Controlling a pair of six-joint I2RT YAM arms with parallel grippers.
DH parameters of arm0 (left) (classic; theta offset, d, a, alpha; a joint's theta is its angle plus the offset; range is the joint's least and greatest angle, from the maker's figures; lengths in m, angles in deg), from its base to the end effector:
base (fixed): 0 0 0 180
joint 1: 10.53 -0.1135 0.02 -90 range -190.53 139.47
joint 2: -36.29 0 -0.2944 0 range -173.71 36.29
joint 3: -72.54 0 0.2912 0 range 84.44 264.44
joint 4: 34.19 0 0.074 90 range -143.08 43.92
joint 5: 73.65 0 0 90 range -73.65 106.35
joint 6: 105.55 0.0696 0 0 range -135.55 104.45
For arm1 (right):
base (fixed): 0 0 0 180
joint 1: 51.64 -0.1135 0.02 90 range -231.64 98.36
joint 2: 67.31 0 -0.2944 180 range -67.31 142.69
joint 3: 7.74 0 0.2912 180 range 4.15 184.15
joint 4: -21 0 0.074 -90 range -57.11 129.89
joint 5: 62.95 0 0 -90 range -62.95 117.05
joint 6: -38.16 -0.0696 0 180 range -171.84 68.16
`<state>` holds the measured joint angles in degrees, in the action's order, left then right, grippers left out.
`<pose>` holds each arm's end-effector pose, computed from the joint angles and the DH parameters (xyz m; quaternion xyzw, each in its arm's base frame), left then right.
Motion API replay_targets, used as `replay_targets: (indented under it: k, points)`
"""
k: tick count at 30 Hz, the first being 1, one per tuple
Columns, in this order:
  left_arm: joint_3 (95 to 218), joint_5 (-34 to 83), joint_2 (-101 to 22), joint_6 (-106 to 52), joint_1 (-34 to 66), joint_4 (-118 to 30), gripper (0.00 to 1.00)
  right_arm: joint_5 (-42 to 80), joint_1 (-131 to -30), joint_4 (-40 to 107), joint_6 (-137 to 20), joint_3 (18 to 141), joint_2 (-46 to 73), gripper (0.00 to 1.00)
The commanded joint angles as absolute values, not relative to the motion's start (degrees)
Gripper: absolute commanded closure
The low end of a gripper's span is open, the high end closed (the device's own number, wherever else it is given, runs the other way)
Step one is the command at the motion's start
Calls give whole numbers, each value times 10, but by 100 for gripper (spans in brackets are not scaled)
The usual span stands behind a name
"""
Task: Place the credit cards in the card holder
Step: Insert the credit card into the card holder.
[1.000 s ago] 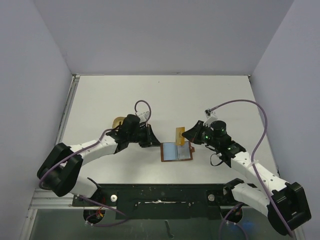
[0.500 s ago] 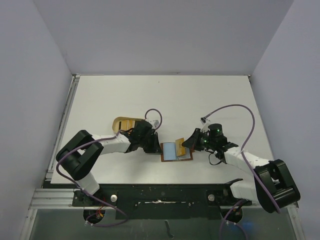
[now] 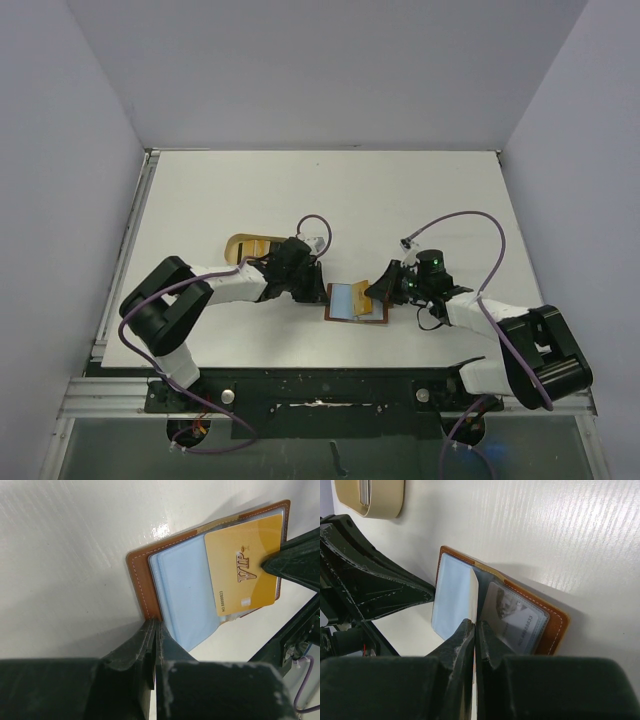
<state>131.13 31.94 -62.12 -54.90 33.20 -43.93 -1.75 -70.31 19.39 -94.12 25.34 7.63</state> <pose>0.2604 -0.2750 0.1109 0.0824 0.9272 -0.3223 0.1719 0.2388 0.1161 0.1162 0.0774 0.8815 0.4011 0.2367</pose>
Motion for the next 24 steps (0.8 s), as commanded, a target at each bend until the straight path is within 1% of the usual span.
replay_targets:
  k: [1, 13, 24]
  points:
    - [1322, 288, -632, -526, 336, -456, 100, -16, -700, 177, -921, 251, 82, 100]
    - [1313, 268, -625, -529, 338, -469, 100, 5, -696, 233, -945, 248, 6, 100]
    - [1312, 262, -622, -533, 343, -471, 100, -9, -695, 181, -981, 222, 62, 100]
